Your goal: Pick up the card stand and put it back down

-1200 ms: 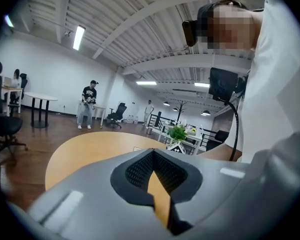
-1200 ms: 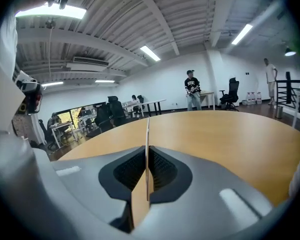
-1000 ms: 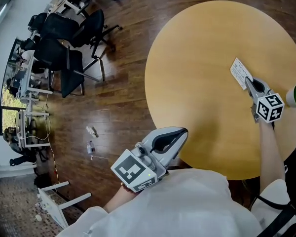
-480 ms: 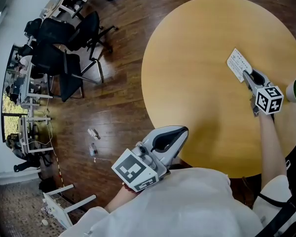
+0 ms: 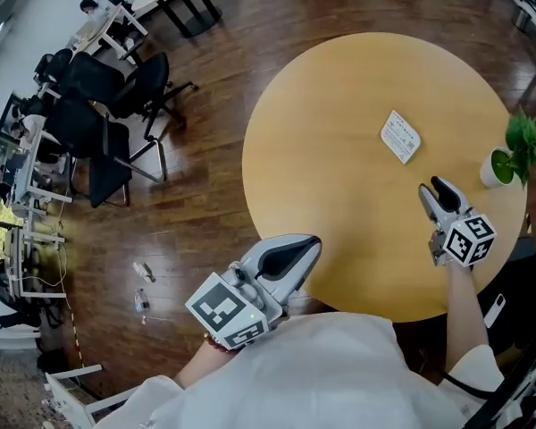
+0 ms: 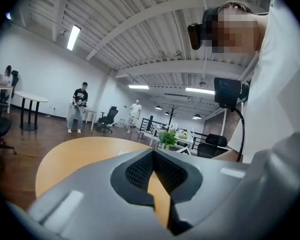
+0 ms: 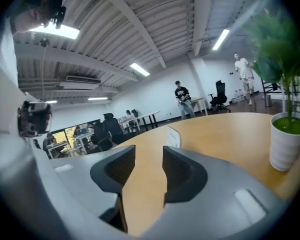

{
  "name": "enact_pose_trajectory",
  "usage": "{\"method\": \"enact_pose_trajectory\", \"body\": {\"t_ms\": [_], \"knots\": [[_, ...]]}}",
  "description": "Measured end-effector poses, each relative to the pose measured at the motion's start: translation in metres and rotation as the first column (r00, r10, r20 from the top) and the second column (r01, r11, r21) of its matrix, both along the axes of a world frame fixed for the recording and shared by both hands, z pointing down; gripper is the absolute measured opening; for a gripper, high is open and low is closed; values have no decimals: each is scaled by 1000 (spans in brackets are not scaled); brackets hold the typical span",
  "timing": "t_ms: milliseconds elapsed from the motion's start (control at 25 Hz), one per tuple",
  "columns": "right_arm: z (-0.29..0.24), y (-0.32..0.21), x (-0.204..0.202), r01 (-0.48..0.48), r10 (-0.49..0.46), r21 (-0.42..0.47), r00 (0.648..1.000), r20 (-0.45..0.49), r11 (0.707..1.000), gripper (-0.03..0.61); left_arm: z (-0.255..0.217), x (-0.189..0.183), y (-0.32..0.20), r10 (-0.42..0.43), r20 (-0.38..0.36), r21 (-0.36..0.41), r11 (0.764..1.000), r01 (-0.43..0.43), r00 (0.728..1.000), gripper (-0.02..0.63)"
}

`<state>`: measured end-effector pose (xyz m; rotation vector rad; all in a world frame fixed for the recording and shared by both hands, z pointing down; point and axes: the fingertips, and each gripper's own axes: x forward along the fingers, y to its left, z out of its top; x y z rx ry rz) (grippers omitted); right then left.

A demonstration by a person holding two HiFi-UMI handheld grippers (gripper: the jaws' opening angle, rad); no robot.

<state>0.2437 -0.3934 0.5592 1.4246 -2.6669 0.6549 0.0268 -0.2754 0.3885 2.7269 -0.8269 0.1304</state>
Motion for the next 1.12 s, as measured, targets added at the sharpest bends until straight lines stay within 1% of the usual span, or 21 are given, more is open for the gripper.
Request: {"method": "enact_pose_trajectory", "body": {"t_ms": [80, 160, 200, 280, 360, 400, 480, 640, 760, 880, 960, 1040, 1120], "knots": [[-38, 40, -18, 43, -44, 52, 999, 13, 998, 167, -16, -5, 21, 20, -22, 39, 999, -19, 1000, 0], [-78, 79, -34, 53, -56, 115, 998, 25, 992, 167, -27, -12, 45, 40, -50, 54, 998, -38, 998, 0], [-97, 98, -42, 53, -57, 148, 998, 22, 988, 165, -31, -15, 57, 51, -71, 49, 998, -48, 996, 0], [-127, 134, -60, 60, -60, 207, 998, -4, 977, 117, -36, -25, 80, 69, -138, 21, 998, -67, 988, 0], [-145, 167, -81, 72, -66, 246, 997, -33, 966, 115, -37, -36, 102, 78, -196, -3, 997, -80, 978, 0], [-150, 185, -91, 77, -68, 257, 997, -44, 963, 115, -36, -41, 113, 82, -206, -9, 996, -85, 975, 0], [-158, 223, -108, 75, -61, 260, 996, -59, 963, 117, -34, -52, 139, 94, -211, -15, 995, -99, 973, 0], [-176, 290, -119, 12, -3, 242, 999, -37, 970, 117, -41, -61, 194, 154, -249, -30, 986, -167, 956, 0], [-178, 338, -133, -12, 25, 239, 998, -54, 971, 115, -33, -74, 233, 190, -257, -39, 978, -207, 948, 0], [-179, 383, -149, -64, 81, 226, 995, -65, 972, 115, -20, -91, 265, 190, -269, -62, 975, -214, 944, 0], [-185, 412, -163, -85, 101, 222, 993, -61, 971, 116, -17, -101, 283, 181, -277, -66, 976, -207, 944, 0], [-198, 437, -178, -75, 90, 233, 994, -55, 969, 117, -23, -108, 299, 171, -281, -33, 982, -187, 945, 0], [-211, 456, -188, -49, 67, 254, 996, -61, 966, 117, -37, -112, 313, 165, -269, 35, 986, -162, 949, 0]]}}
